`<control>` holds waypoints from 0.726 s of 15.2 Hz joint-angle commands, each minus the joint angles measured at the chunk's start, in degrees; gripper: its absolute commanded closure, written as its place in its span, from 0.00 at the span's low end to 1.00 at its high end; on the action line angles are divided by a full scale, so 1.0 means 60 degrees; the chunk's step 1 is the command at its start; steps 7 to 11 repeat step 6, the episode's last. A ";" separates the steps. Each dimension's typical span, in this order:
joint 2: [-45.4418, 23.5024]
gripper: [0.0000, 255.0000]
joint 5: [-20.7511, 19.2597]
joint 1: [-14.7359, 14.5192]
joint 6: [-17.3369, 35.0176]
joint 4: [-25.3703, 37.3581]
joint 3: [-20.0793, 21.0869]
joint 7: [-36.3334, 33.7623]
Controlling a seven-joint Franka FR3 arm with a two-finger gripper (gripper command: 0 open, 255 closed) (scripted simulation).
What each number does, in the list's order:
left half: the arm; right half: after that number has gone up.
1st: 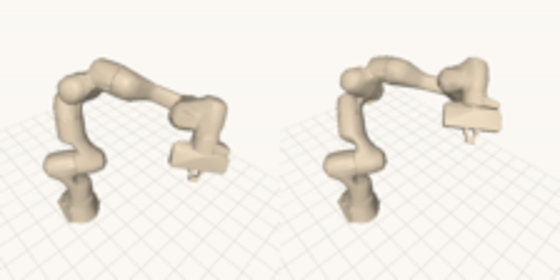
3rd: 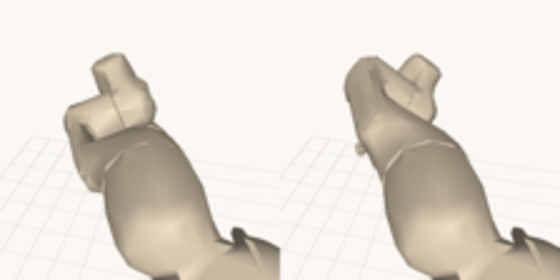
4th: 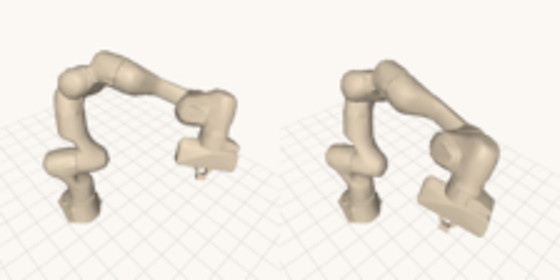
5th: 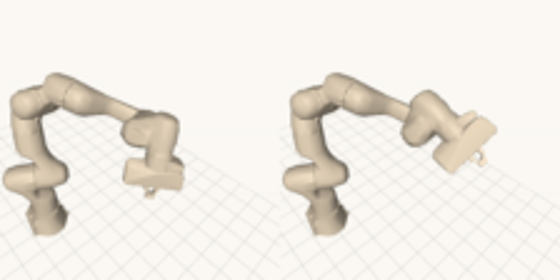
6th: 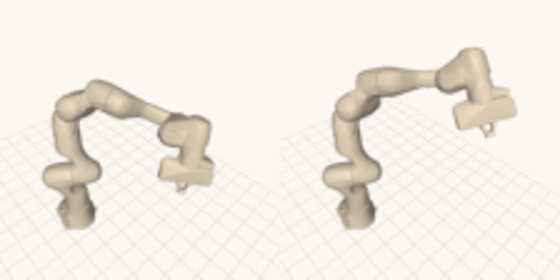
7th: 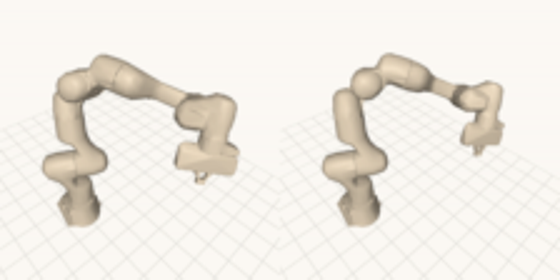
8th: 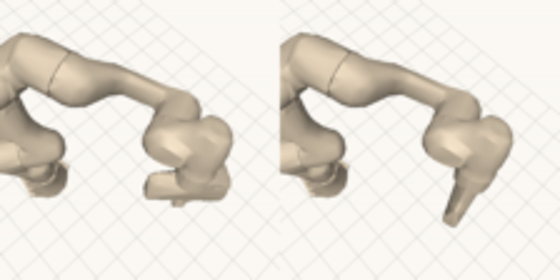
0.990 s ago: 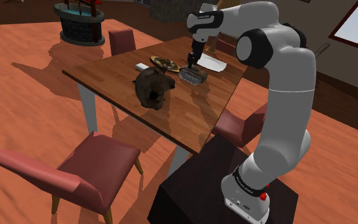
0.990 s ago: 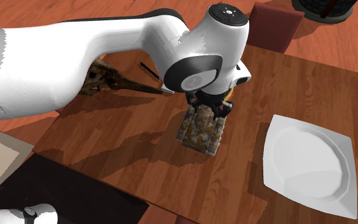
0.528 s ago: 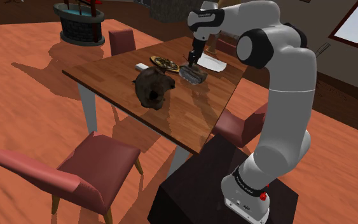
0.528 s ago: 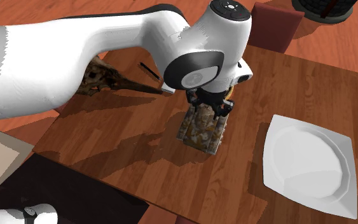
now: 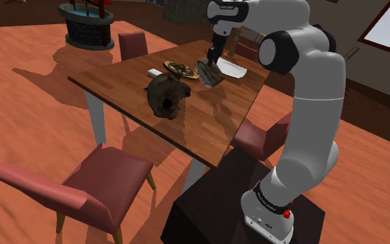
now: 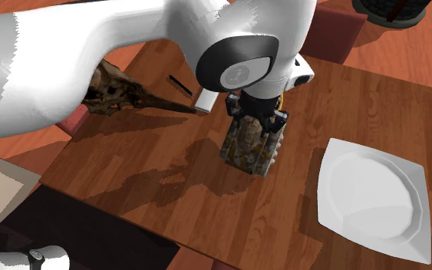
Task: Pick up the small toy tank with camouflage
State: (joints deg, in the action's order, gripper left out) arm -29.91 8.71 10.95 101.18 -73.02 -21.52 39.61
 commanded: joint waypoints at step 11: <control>-0.0034 1.00 -0.0001 0.0072 -0.0694 0.0752 -0.0008 -0.0034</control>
